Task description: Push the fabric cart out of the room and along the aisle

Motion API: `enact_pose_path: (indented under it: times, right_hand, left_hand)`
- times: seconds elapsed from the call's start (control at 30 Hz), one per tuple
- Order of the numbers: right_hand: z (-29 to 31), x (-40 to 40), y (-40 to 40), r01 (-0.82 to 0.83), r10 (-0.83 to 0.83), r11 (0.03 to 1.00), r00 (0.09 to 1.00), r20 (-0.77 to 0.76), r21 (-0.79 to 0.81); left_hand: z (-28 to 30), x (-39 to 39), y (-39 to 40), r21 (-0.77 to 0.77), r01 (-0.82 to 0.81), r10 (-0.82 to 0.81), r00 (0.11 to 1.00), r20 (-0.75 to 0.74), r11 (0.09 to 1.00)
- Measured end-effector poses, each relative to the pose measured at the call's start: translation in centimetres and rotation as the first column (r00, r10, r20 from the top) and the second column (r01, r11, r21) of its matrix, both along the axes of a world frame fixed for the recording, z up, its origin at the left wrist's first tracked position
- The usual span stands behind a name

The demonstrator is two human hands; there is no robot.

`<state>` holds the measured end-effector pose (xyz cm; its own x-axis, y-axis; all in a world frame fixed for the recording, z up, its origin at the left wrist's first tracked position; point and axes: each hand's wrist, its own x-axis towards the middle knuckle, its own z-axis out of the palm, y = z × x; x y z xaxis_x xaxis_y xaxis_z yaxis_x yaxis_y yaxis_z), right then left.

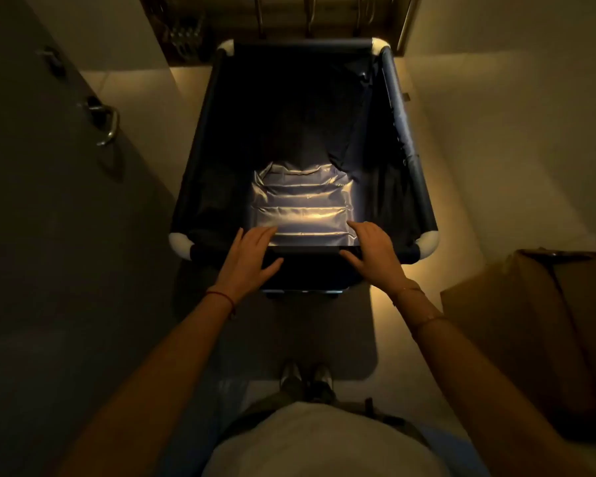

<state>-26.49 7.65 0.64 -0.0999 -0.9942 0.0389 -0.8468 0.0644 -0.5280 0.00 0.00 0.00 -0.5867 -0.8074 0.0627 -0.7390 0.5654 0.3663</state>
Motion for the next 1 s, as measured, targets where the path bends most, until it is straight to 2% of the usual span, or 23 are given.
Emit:
enact_pose_path:
  times: [0.2,0.37,0.6,1.0]
  right_hand:
    - [-3.1,0.3,0.5,-0.021,0.028,0.986,0.999,-0.04,0.164]
    - [-5.8,0.6,0.3,-0.029,0.047,0.983,0.994,-0.099,0.18]
    - [-7.9,-0.2,-1.0,-0.018,0.04,0.988,0.989,-0.139,0.153]
    - [-9.2,-1.0,-3.2,0.007,0.008,0.994,0.99,-0.137,0.11]
  left_hand:
    - [-3.0,-0.4,0.8,0.118,-0.095,0.076,0.985,0.153,0.989]
    - [-4.8,-1.1,0.9,0.159,-0.165,0.122,0.961,0.25,0.973]
    - [-6.7,-1.6,0.3,0.16,-0.211,0.161,0.947,0.279,0.964]
    - [-7.7,-4.2,-2.0,0.175,-0.352,0.318,0.928,0.194,0.92]
